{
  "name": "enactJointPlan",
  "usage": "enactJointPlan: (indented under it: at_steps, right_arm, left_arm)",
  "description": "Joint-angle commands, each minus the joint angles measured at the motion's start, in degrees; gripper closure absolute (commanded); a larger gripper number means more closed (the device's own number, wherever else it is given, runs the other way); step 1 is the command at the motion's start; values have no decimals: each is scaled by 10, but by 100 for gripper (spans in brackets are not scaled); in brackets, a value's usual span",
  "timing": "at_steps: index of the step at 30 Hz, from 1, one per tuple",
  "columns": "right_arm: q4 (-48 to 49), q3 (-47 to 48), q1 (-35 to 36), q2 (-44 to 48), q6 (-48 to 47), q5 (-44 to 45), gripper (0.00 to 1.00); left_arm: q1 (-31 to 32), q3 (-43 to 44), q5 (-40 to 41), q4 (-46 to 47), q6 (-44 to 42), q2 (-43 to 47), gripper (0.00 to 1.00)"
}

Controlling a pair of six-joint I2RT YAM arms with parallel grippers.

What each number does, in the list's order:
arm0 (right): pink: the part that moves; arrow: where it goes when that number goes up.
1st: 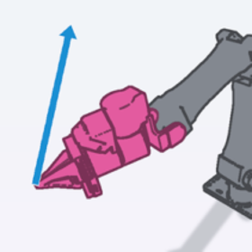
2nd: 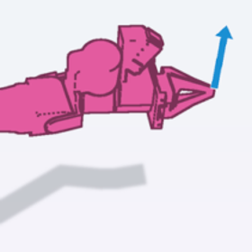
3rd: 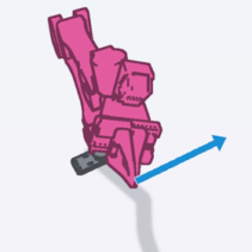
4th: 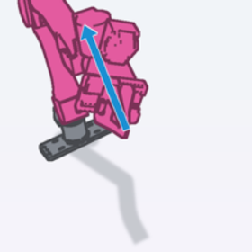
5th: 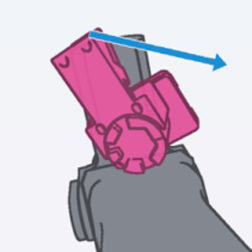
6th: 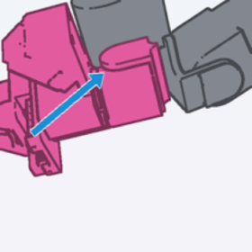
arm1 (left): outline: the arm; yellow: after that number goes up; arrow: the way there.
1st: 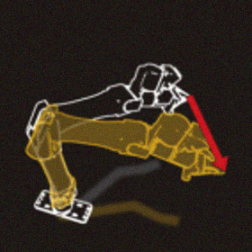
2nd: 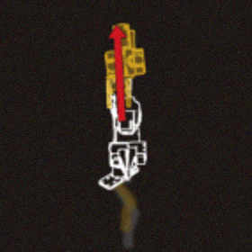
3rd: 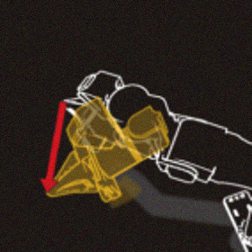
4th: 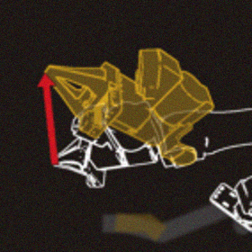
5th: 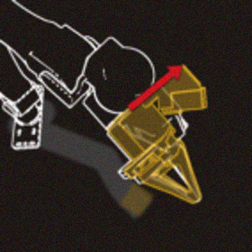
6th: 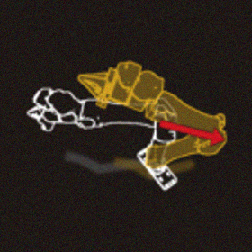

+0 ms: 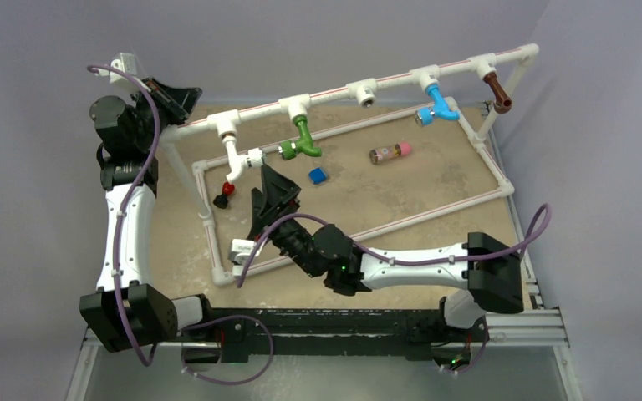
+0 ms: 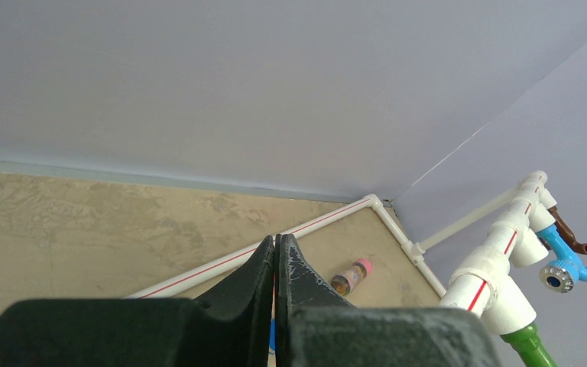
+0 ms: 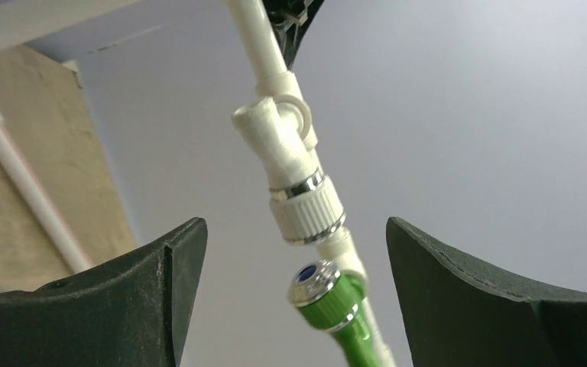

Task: Install the water faucets

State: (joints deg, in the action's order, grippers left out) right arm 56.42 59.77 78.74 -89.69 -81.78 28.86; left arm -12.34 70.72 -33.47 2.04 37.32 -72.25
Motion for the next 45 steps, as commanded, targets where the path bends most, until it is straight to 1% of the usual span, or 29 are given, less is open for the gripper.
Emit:
enactJointPlan:
  at_steps: [1, 6, 11, 15, 19, 29, 35, 39, 42, 44, 45]
  right_arm:
    - [44, 66, 2, -19, -134, -4, 13]
    - [14, 111, 0, -53, -182, -23, 13]
    - [-69, 158, -12, -69, -166, -34, 12]
    - [-109, 182, -23, -76, -151, -37, 12]
    - [-146, 196, -33, -81, -127, -41, 15]
    - [-162, 217, -50, -106, -103, -39, 26]
    - [-167, 231, -54, -120, -92, -35, 44]
    - [-160, 229, -55, -123, -81, -29, 61]
    - [-141, 230, -56, -130, -70, -16, 78]
    - [-121, 230, -55, -138, -62, 1, 94]
    - [-105, 231, -56, -142, -55, 10, 100]
  left_arm:
    - [3, -81, -51, -217, 2, -64, 100]
    - [3, -80, -54, -217, 2, -66, 100]
    - [3, -80, -56, -217, 2, -65, 100]
    - [3, -80, -60, -215, 3, -66, 100]
    - [3, -80, -61, -215, 3, -66, 100]
    - [2, -80, -63, -215, 4, -68, 100]
    - [2, -81, -63, -215, 5, -69, 100]
    - [1, -81, -65, -215, 6, -70, 100]
    - [1, -80, -65, -214, 6, -70, 100]
    - [0, -81, -65, -214, 6, -69, 100]
    - [0, -81, -65, -215, 6, -70, 100]
